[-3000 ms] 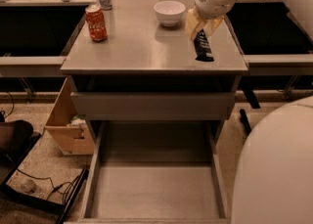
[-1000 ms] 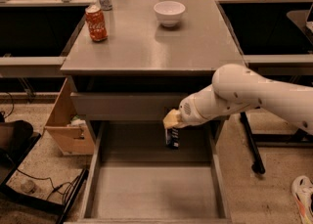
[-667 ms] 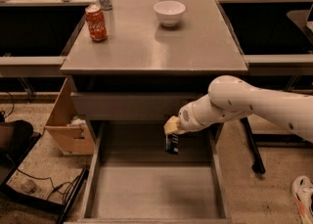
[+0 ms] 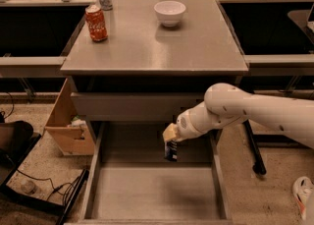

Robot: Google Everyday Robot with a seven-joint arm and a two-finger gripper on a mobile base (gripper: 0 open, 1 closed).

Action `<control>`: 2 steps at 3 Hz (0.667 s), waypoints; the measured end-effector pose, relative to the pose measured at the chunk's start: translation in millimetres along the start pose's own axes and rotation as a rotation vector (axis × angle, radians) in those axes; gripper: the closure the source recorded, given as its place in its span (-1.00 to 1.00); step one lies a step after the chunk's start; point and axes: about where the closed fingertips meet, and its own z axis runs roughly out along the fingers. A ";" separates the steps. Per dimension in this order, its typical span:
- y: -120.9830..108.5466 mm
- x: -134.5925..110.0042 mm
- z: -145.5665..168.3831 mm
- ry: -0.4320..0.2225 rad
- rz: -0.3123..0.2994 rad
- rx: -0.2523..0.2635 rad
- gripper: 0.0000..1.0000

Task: Place rxbar blueberry into top drawer

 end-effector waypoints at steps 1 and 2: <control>-28.4 28.7 52.5 0.071 0.050 -0.013 1.00; -51.6 48.4 87.1 0.116 0.083 -0.015 1.00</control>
Offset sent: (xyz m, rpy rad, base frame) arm -0.0141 -0.0074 -0.1677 -0.0258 0.2074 -0.0168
